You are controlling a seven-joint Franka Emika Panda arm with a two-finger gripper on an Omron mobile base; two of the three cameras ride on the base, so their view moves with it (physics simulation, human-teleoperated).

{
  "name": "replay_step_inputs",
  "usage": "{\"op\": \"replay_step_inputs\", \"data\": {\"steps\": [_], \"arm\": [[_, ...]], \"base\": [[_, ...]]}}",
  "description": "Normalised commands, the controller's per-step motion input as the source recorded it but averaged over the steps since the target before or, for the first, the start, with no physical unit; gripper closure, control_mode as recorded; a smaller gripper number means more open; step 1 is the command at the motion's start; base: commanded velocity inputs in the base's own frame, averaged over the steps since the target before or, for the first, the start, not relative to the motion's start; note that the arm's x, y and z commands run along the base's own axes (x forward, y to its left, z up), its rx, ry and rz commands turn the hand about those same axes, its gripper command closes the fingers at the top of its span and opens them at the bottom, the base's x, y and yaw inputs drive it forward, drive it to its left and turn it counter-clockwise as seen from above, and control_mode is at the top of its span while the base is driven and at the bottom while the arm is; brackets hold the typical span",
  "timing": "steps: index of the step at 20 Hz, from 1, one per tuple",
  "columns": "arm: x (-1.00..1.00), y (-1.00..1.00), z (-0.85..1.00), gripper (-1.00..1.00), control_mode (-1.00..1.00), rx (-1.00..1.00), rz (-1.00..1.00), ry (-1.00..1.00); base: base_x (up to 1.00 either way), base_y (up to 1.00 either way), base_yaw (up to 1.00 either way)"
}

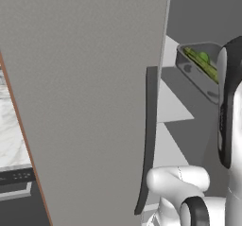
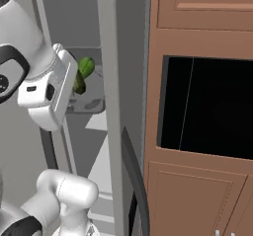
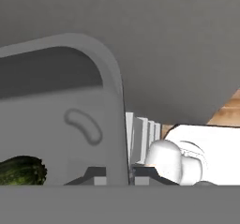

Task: Take the squash and avocado out of the freezer and place them in the tupperware container on the counter. Then put the tupperware containing the vegetables back in the freezer.

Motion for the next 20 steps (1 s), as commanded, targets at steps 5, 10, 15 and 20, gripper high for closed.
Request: {"op": "replay_step_inputs", "data": {"steps": [5,10,15,20], "arm": [[0.95,-0.08,0.00,1.00,-1.00,0.09,-0.02,-0.02],[0.83,0.00,0.00,1.00,-1.00,0.12,0.00,-0.07],[0.79,0.00,0.00,1.00,-1.00,0.05,0.00,-0.10],[0.70,0.00,-0.06,1.00,-1.00,0.03,0.00,-0.09]], "base": [[0.00,0.00,0.00],[0.00,0.00,0.00],[0.00,0.00,0.00],[0.00,0.00,0.00]]}}
